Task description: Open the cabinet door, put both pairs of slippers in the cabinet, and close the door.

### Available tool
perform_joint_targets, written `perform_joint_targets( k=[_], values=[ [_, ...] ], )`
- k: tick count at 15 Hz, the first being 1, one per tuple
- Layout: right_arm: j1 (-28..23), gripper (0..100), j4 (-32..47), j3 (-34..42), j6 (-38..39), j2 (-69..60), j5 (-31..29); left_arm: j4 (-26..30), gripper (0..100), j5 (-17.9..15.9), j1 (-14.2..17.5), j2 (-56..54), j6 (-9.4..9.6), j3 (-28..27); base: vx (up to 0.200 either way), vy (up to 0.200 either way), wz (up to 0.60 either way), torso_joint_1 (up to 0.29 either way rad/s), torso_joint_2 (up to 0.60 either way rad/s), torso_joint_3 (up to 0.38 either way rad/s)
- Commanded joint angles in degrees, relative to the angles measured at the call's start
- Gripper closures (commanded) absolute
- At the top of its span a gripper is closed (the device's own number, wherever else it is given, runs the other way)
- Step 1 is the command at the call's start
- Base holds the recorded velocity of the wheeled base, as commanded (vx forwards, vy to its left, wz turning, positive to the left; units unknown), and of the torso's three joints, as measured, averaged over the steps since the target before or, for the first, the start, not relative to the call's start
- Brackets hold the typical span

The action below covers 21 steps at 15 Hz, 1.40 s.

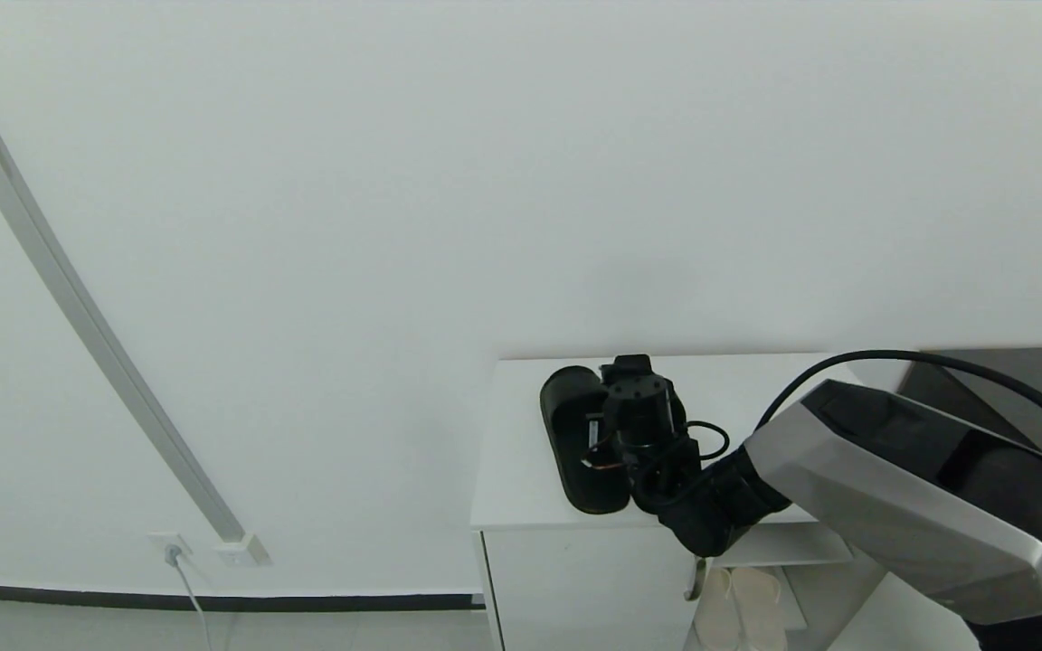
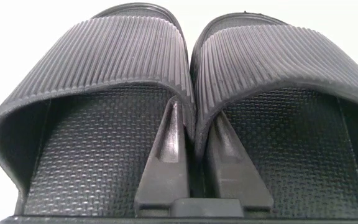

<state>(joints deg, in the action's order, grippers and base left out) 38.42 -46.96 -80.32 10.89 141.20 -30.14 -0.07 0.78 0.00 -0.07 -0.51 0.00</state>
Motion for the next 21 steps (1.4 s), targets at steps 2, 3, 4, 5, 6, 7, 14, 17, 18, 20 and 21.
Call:
perform_joint_targets(
  k=[2,3,4,5,6,7,14,17,18,20,21],
  values=[
    [-0.02,100,-1.56,2.36,-0.16,-3.22,-0.01,-0.01,100,0.01,0.00,0.07,-0.02,0.00,0.000,0.000,0.00,0.000,0.00,0.000],
    [-0.02,100,-1.56,4.83,-0.16,-6.38,0.25,-0.01,100,-0.08,0.00,0.07,0.07,0.00,0.000,0.000,0.00,0.000,0.00,0.000],
    [-0.02,100,-1.65,7.11,-0.43,-9.02,0.69,-0.01,100,-0.08,0.00,0.07,-0.02,0.00,0.000,0.000,0.00,0.000,0.00,0.000],
    [0.07,100,-1.91,10.71,-0.43,-12.88,1.83,-0.01,100,-0.08,0.00,0.07,-0.02,0.00,0.000,0.000,0.00,0.000,0.00,0.000],
    [0.34,100,-2.61,14.58,-0.43,-16.31,3.50,-0.01,100,-0.08,0.00,0.07,-0.02,0.00,0.000,0.000,0.00,0.000,0.00,0.000],
    [0.77,100,-3.93,19.86,-0.52,-20.27,5.70,-0.01,100,-0.08,0.00,0.07,-0.02,0.00,0.000,0.000,0.00,0.000,0.00,0.000],
    [2.71,100,-6.30,40.42,-0.87,-38.37,19.68,-0.01,100,-0.16,0.00,0.07,-0.02,0.00,0.000,0.000,0.00,0.000,0.00,0.000],
    [4.03,100,-6.04,40.51,-0.78,-38.72,19.94,0.07,100,-0.08,0.00,0.07,-0.10,0.00,0.000,0.000,0.00,0.000,0.00,0.000],
    [4.38,100,-6.04,41.21,-0.78,-38.81,19.94,-0.01,100,-0.08,0.00,0.07,-0.10,0.00,0.000,0.000,0.00,0.000,0.00,0.000],
    [4.38,100,-6.04,41.92,-0.87,-38.90,19.85,0.07,100,-0.08,0.00,0.07,-0.10,0.00,0.000,0.000,0.00,0.000,0.00,0.000],
    [4.38,100,-6.04,41.92,-0.87,-38.90,19.76,0.07,100,-0.08,0.00,0.07,-0.10,0.00,0.000,0.000,0.00,0.000,0.00,0.000]
  ],
)
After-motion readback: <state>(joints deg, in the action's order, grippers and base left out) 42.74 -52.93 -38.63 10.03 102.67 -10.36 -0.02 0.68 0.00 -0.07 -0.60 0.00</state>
